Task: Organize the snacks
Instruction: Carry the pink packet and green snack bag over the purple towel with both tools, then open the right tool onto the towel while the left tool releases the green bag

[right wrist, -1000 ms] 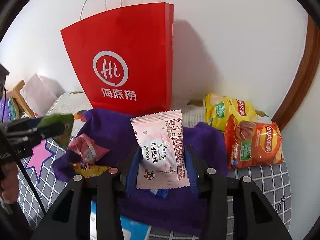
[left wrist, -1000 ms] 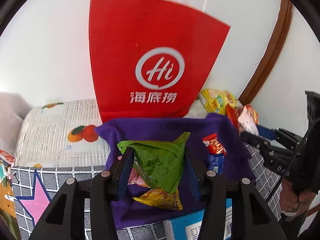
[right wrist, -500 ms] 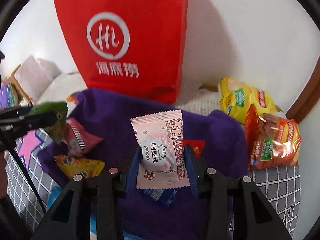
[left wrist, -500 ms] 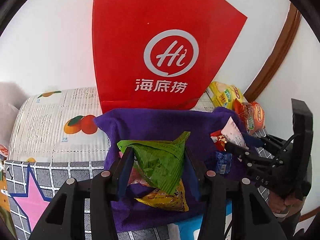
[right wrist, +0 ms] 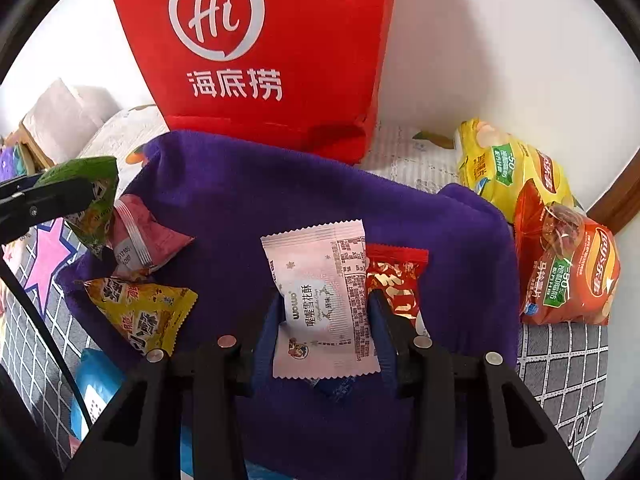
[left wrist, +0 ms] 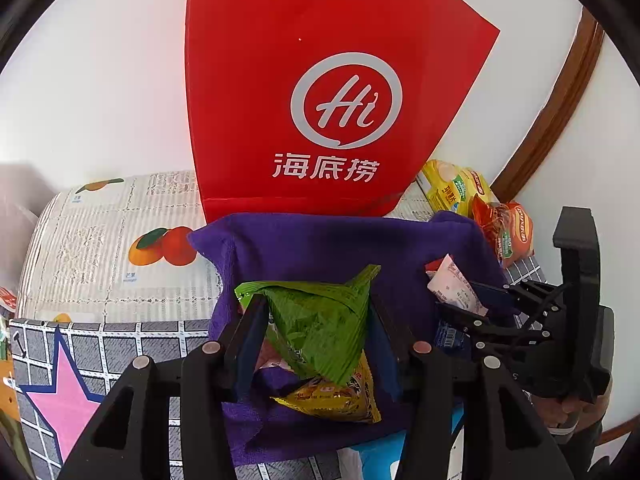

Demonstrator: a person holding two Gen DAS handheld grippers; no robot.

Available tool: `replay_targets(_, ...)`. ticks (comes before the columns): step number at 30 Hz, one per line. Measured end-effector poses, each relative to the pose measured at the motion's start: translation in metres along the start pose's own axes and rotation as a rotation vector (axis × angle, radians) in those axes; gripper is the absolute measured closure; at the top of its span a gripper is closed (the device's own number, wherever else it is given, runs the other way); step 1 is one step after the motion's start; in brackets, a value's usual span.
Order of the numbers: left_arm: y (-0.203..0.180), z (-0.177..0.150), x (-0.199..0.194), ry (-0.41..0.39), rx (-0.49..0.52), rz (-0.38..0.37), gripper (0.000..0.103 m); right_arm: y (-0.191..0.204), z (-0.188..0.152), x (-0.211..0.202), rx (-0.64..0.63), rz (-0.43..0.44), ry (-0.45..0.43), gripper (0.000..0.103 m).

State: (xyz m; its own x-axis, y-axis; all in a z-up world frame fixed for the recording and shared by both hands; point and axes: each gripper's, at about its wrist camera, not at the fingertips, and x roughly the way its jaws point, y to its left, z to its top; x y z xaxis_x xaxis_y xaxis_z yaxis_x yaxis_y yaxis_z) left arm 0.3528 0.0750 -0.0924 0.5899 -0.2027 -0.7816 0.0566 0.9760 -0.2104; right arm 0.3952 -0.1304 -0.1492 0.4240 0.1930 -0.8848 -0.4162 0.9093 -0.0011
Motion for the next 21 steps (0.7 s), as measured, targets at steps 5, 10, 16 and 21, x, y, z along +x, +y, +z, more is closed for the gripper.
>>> replay_targets(5, 0.004, 0.0, 0.0, 0.004, -0.014, 0.004, 0.056, -0.001, -0.001, 0.007, -0.005, -0.007, 0.036, 0.059)
replay_targets(10, 0.006, 0.001, -0.001, 0.005, -0.026, -0.004, 0.056, 0.001, -0.001, 0.014, -0.007, -0.01, 0.062, 0.059)
replay_targets(16, 0.007, 0.001, -0.001, 0.005, -0.025, -0.003, 0.056, 0.001, -0.002, 0.016, -0.009, -0.015, 0.067, 0.058)
replay_targets(21, 0.006, 0.001, -0.001, 0.005, -0.027, -0.002, 0.056, -0.001, 0.0, 0.018, -0.007, -0.02, 0.075, 0.056)
